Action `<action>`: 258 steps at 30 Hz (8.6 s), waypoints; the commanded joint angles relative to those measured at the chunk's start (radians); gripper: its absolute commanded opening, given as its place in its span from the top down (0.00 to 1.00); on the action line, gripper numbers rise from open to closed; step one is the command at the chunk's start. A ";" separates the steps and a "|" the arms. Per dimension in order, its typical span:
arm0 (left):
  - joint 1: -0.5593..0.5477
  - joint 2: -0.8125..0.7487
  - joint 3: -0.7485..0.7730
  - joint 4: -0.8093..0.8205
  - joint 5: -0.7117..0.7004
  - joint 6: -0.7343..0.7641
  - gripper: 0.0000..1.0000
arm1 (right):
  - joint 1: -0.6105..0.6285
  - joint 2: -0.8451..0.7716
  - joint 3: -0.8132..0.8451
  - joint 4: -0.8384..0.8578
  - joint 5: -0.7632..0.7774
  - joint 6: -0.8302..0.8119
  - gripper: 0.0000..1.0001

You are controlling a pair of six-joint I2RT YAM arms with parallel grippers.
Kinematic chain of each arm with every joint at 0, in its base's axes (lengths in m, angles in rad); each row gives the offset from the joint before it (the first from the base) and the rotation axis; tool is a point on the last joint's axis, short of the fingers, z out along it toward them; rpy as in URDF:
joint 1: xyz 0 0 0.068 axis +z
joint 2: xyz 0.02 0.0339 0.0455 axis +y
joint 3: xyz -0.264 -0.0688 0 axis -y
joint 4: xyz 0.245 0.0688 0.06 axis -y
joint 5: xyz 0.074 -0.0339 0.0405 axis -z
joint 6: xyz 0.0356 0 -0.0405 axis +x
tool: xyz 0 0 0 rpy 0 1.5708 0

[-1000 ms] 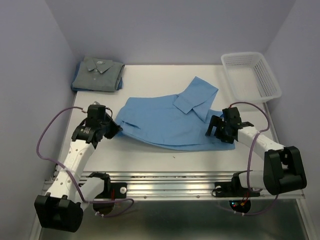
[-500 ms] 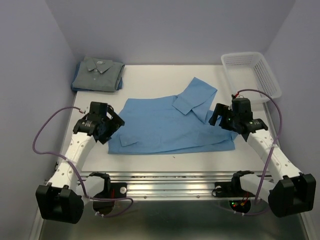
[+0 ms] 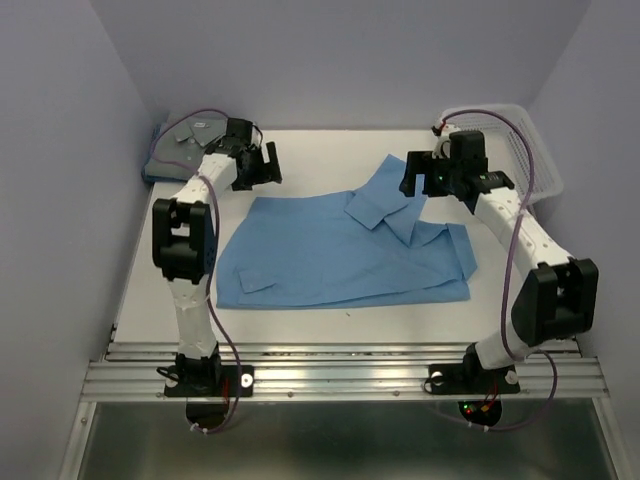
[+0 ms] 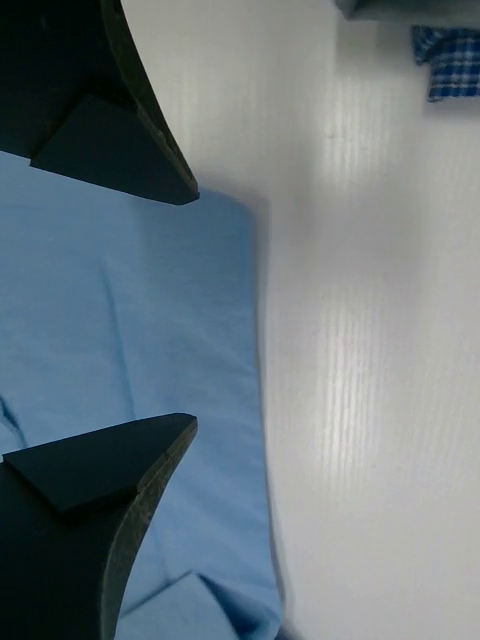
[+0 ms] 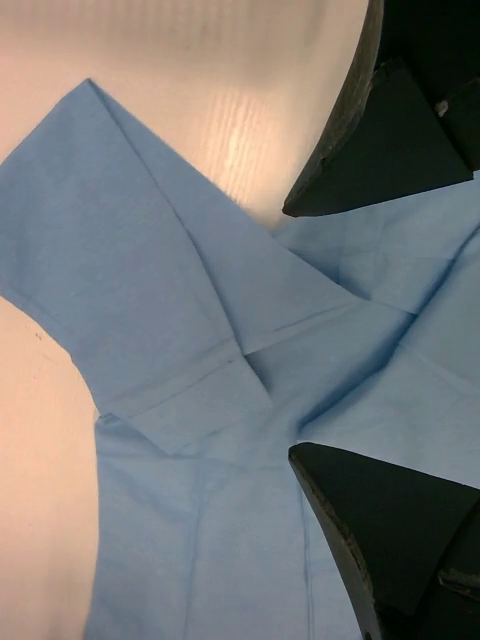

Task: Fold and stack the long sleeve shirts
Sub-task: Fold the shirt

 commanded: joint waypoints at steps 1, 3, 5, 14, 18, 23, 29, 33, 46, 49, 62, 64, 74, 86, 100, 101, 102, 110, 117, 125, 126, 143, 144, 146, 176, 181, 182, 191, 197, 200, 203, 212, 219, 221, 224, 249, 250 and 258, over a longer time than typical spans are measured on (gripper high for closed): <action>0.000 0.156 0.261 -0.137 -0.005 0.189 0.01 | 0.017 0.150 0.119 0.028 -0.061 -0.121 0.00; -0.002 0.267 0.406 -0.212 0.013 0.257 0.02 | 0.017 0.222 0.165 0.026 -0.050 -0.148 0.00; -0.002 0.311 0.428 -0.226 0.016 0.298 0.02 | 0.026 0.259 0.189 0.027 -0.041 -0.185 0.00; 0.013 0.298 0.285 -0.156 0.095 0.521 0.04 | 0.026 0.412 0.311 -0.060 -0.077 -0.267 0.00; 0.029 0.291 0.235 -0.139 0.211 0.536 0.22 | 0.026 0.443 0.320 -0.060 -0.053 -0.262 0.00; 0.035 0.259 0.190 -0.119 0.229 0.521 0.91 | 0.037 0.467 0.338 -0.085 -0.038 -0.258 0.00; 0.038 0.114 0.098 -0.029 0.186 0.444 1.00 | 0.125 0.487 0.346 -0.085 0.054 -0.251 0.00; 0.038 0.055 0.063 -0.001 0.175 0.395 1.00 | 0.188 0.475 0.329 -0.045 0.111 -0.276 0.00; 0.041 0.047 0.046 -0.081 0.034 0.361 0.01 | 0.235 0.464 0.274 -0.035 0.195 -0.328 0.00; 0.044 0.060 0.020 -0.056 0.051 0.358 0.01 | 0.235 0.469 0.277 -0.035 0.208 -0.317 0.00; 0.056 0.111 -0.097 0.068 0.221 0.315 0.52 | 0.264 0.478 0.265 -0.035 0.242 -0.325 0.00; 0.060 0.077 -0.123 0.102 0.222 0.309 1.00 | 0.264 0.481 0.268 -0.040 0.237 -0.330 0.00; 0.076 0.037 -0.054 0.100 0.244 0.232 1.00 | 0.327 0.458 0.182 -0.048 0.292 -0.578 0.00; 0.078 0.074 0.038 0.028 0.206 0.271 1.00 | 0.368 0.593 0.248 0.083 0.541 -0.721 0.00; 0.076 0.170 0.242 -0.036 0.188 0.272 1.00 | 0.325 0.540 0.311 0.340 0.587 -0.653 0.84; 0.076 0.175 0.251 -0.039 0.188 0.272 1.00 | 0.316 0.535 0.318 0.343 0.582 -0.653 0.86; 0.076 0.184 0.260 -0.041 0.182 0.272 1.00 | 0.304 0.530 0.324 0.354 0.581 -0.649 0.87; 0.078 0.186 0.311 -0.044 0.149 0.282 1.00 | 0.167 0.438 0.432 0.354 0.333 -0.623 0.92; 0.078 0.166 0.302 -0.051 0.146 0.291 1.00 | 0.109 0.446 0.422 0.328 0.131 -0.922 0.99; 0.076 0.179 0.311 -0.096 0.120 0.302 1.00 | -0.024 0.694 0.781 0.727 0.530 -0.791 0.99; 0.076 0.178 0.304 -0.094 0.123 0.302 1.00 | -0.025 0.710 0.811 0.791 0.519 -0.799 0.99; 0.076 0.198 0.336 -0.107 0.100 0.334 1.00 | -0.091 0.820 1.162 0.902 -0.299 -0.560 0.96; 0.076 0.195 0.333 -0.110 0.094 0.332 1.00 | -0.091 0.820 1.170 0.903 -0.338 -0.552 0.96; 0.076 0.184 0.302 -0.099 0.091 0.328 1.00 | -0.091 0.813 1.174 0.920 -0.404 -0.523 0.96; -0.017 -0.215 -0.218 0.074 -0.081 0.165 1.00 | 0.138 -0.339 -0.011 0.350 -0.337 -0.362 0.99; -0.097 -0.282 -0.304 0.048 -0.174 0.101 1.00 | 0.138 -0.459 -0.083 0.235 -0.243 -0.249 0.99; -0.106 -0.293 -0.315 0.038 -0.194 0.087 1.00 | 0.138 -0.465 -0.093 0.221 -0.243 -0.229 0.99; -0.140 -0.485 -0.554 0.002 -0.343 -0.094 0.99 | 0.138 -0.514 -0.122 0.075 -0.200 -0.167 0.99; -0.172 -0.546 -0.687 0.001 -0.216 -0.156 0.56 | 0.138 -0.534 -0.146 -0.012 -0.099 -0.149 0.99; -0.181 -0.600 -0.749 -0.033 -0.153 -0.189 0.31 | 0.138 -0.563 -0.165 -0.072 0.023 -0.144 0.99; -0.181 -0.686 -0.799 -0.025 -0.012 -0.193 0.02 | 0.138 -0.605 -0.192 -0.127 0.073 -0.130 0.99; -0.171 -0.746 -0.513 -0.242 -0.281 -0.309 0.01 | 0.138 -0.672 -0.278 -0.207 0.229 -0.078 0.99; -0.045 -0.426 -0.183 -0.243 -0.234 -0.239 0.01 | 0.138 -0.689 -0.297 -0.238 0.435 -0.027 0.99; -0.039 -0.257 -0.083 -0.308 -0.297 -0.238 0.01 | 0.138 -0.701 -0.297 -0.252 0.452 -0.021 0.99; -0.037 -0.069 0.134 -0.419 -0.355 -0.231 0.01 | 0.138 -0.726 -0.303 -0.259 0.464 -0.017 0.99; 0.064 0.285 0.461 -0.490 -0.153 -0.294 0.01 | 0.138 -0.823 -0.291 -0.289 0.504 0.029 0.99; 0.063 0.288 0.458 -0.496 -0.153 -0.298 0.01 | 0.138 -0.824 -0.294 -0.289 0.507 0.029 0.99; 0.060 0.328 0.418 -0.519 -0.170 -0.300 0.01 | 0.138 -0.844 -0.306 -0.269 0.481 0.000 0.99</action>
